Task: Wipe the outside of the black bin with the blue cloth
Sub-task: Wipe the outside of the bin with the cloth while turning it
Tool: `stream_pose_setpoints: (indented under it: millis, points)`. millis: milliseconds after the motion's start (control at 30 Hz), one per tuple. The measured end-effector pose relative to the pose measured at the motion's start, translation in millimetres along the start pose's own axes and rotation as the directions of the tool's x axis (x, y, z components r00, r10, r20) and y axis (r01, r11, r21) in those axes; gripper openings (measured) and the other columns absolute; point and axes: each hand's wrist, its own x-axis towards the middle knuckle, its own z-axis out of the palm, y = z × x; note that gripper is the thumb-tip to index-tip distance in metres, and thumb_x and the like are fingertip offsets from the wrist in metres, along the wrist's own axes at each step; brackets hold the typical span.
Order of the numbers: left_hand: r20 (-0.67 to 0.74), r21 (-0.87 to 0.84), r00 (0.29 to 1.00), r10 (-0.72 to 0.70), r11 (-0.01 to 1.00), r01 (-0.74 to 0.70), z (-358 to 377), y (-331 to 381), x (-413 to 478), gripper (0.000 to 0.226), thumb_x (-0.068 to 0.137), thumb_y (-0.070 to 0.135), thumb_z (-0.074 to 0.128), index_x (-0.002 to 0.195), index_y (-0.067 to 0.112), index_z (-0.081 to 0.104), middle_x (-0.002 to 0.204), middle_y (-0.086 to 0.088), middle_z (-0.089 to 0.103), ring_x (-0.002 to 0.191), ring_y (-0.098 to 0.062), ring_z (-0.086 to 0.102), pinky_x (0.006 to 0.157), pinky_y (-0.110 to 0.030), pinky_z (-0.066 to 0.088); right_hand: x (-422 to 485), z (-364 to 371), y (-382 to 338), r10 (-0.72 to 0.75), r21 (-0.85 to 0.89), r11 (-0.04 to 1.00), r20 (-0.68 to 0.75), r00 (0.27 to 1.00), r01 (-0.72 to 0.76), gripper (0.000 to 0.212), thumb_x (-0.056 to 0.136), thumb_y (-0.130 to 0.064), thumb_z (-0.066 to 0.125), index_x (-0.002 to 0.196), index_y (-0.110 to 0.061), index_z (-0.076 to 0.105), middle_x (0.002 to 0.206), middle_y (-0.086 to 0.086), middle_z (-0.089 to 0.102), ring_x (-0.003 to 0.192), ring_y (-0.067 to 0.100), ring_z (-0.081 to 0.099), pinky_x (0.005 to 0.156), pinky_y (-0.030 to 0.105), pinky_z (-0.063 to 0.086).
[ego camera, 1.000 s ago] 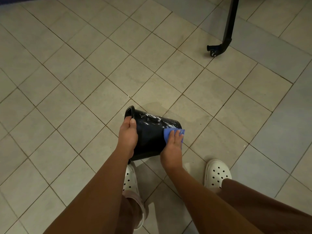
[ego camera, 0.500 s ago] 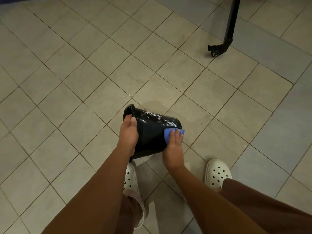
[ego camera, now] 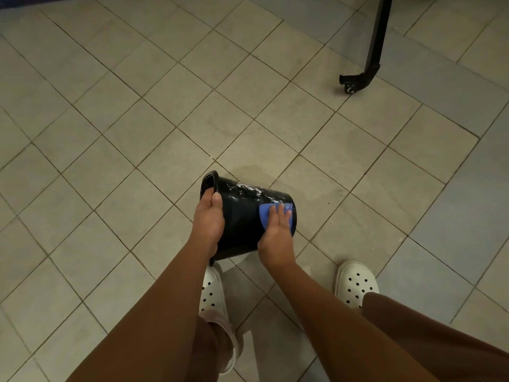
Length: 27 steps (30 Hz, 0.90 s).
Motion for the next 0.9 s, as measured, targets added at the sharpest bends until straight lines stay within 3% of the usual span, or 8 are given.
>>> stream_pose_setpoints:
  millis: [100, 300, 567, 767, 900]
  points:
    - [-0.020, -0.015, 1.000, -0.004, 1.000, 0.004, -2.1, -0.5, 0.2, 0.043, 0.103, 0.039, 0.033, 0.141, 0.025, 0.048, 0.141, -0.014, 0.052, 0.127, -0.036, 0.051, 0.105, -0.058, 0.045, 14.9, -5.6, 5.6, -0.061, 0.003, 0.998, 0.030, 0.998, 0.061, 0.067, 0.089, 0.006, 0.040, 0.148, -0.009, 0.012, 0.157, 0.009, 0.004, 0.144, 0.023, -0.003, 0.118, 0.035, 0.010]
    - [-0.005, 0.005, 0.999, 0.032, 0.999, -0.032, 1.1, -0.7, -0.8, 0.041, 0.104, 0.038, 0.033, 0.137, 0.021, 0.050, 0.137, -0.014, 0.056, 0.125, -0.036, 0.055, 0.106, -0.057, 0.045, 15.4, -15.0, 15.8, 0.074, -0.004, 0.997, 0.029, 0.997, -0.074, 0.072, 0.087, 0.004, 0.048, 0.148, -0.010, 0.012, 0.157, 0.009, 0.005, 0.144, 0.024, -0.001, 0.115, 0.031, 0.012]
    - [-0.023, 0.008, 1.000, 0.018, 1.000, -0.018, -1.1, -0.1, -1.0, 0.040, 0.107, 0.033, 0.032, 0.142, 0.021, 0.048, 0.138, -0.014, 0.053, 0.123, -0.036, 0.053, 0.105, -0.057, 0.045, 18.5, -6.8, 8.4, -0.078, -0.068, 0.994, 0.034, 0.996, 0.080, 0.068, 0.089, 0.003, 0.043, 0.148, -0.007, 0.011, 0.157, 0.010, 0.005, 0.144, 0.023, -0.003, 0.117, 0.032, 0.006]
    - [-0.047, -0.005, 0.999, 0.023, 1.000, -0.023, -0.7, -1.7, -3.6, 0.040, 0.107, 0.032, 0.032, 0.140, 0.016, 0.048, 0.139, -0.017, 0.053, 0.126, -0.037, 0.051, 0.108, -0.054, 0.043, 20.0, -12.5, 14.9, 0.101, 0.011, 0.995, 0.012, 0.995, -0.101, 0.065, 0.086, 0.004, 0.046, 0.145, -0.007, 0.019, 0.153, 0.012, 0.016, 0.143, 0.027, 0.008, 0.116, 0.038, 0.020]
    - [-0.044, -0.017, 0.999, 0.028, 0.999, -0.029, -1.4, -0.3, -2.3, 0.039, 0.107, 0.032, 0.033, 0.140, 0.019, 0.049, 0.136, -0.016, 0.055, 0.123, -0.037, 0.054, 0.103, -0.057, 0.047, 0.2, 1.4, 1.6, -0.017, -0.054, 0.998, -0.021, 1.000, 0.016, 0.066, 0.091, -0.001, 0.043, 0.148, -0.008, 0.010, 0.156, 0.011, 0.006, 0.144, 0.025, -0.001, 0.115, 0.031, 0.012]
